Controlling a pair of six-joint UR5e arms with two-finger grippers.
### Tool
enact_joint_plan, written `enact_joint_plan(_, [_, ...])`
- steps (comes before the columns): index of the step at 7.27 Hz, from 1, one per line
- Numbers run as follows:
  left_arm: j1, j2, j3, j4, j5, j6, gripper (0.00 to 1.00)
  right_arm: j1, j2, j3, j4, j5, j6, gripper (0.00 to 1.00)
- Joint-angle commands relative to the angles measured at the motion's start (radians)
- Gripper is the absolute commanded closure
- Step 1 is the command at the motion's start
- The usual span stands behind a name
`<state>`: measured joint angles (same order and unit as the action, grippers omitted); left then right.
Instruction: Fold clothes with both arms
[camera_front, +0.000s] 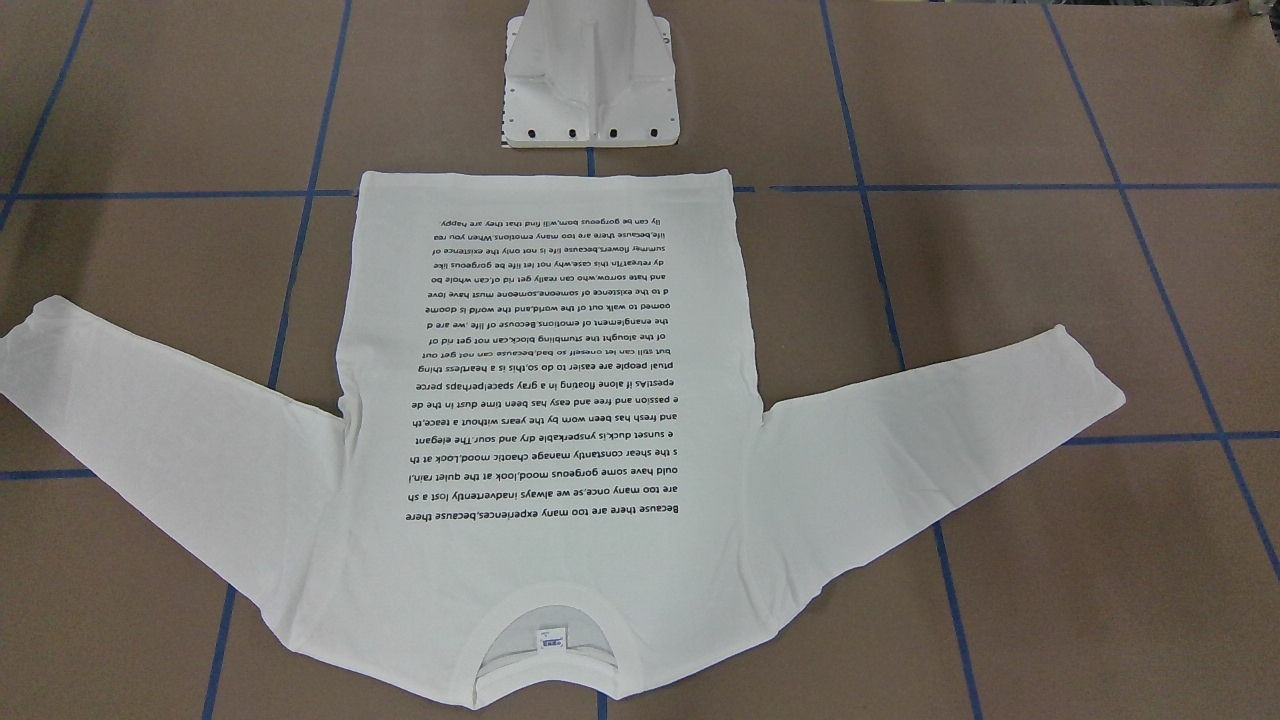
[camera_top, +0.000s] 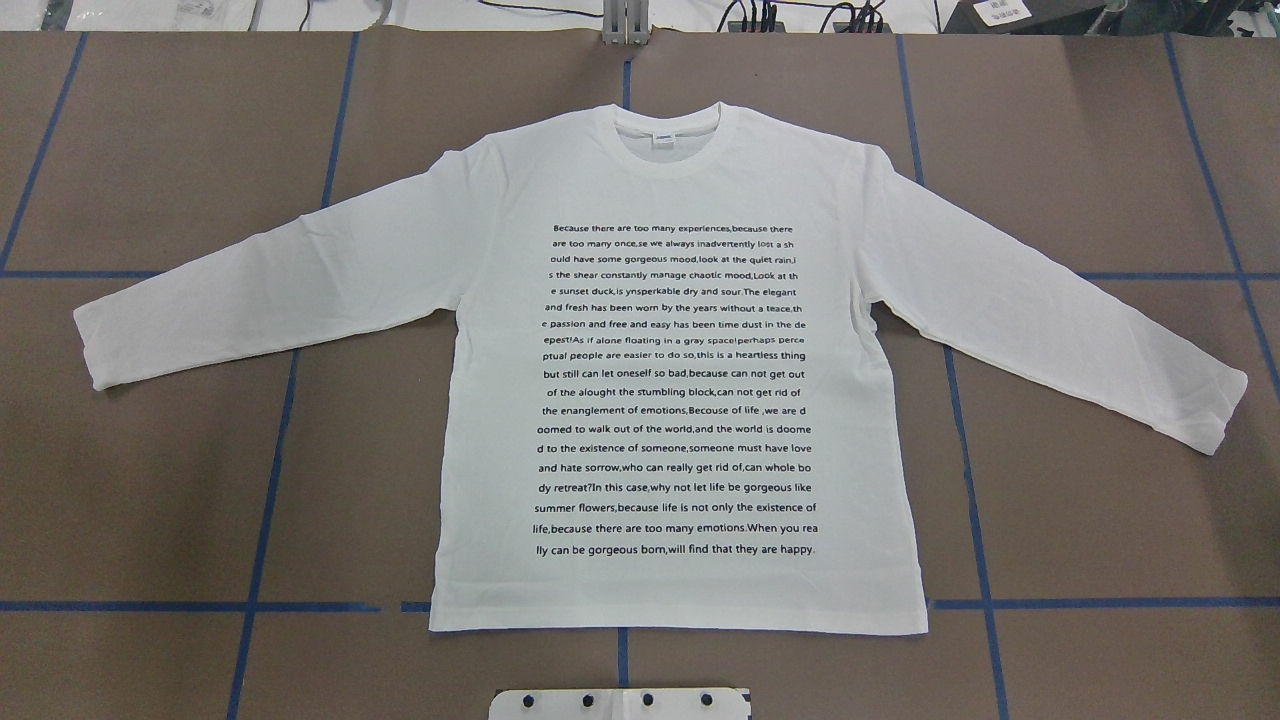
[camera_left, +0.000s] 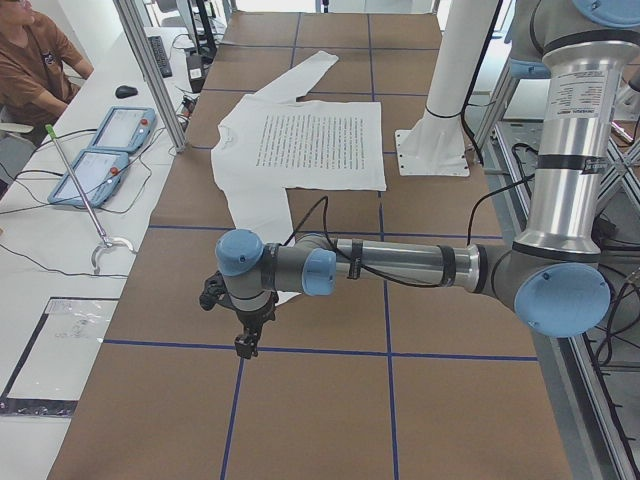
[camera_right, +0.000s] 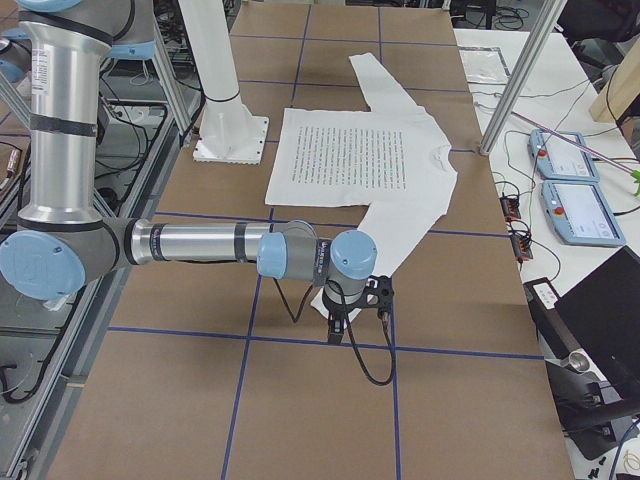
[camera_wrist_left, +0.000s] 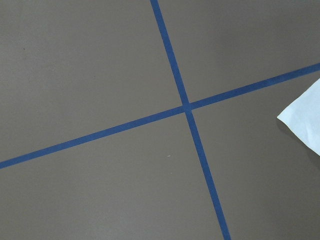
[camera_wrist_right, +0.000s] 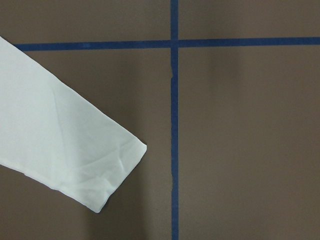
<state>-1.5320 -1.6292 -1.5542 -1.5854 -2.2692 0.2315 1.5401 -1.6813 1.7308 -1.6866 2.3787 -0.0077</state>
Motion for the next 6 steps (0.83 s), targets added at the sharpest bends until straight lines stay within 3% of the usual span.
enact_joint_plan(1, [-0.034,0.002,-0.004,-0.004,-0.012,0.0,0.0,0.002,0.035,-0.002,0.001,-0.001,0.012,0.0])
enact_joint_plan(3, [-0.034,-0.02,-0.033,-0.019,-0.013,0.0,0.0,0.002,0.041,0.0,0.008,0.007,0.051,0.0])
enact_joint_plan(4, [-0.031,-0.02,-0.055,-0.069,-0.012,-0.003,0.0,0.0,0.041,0.004,0.084,0.007,0.051,0.0])
enact_joint_plan(6, [-0.024,-0.002,-0.066,-0.274,-0.036,-0.006,0.0,-0.006,0.045,-0.031,0.175,0.004,0.055,0.0])
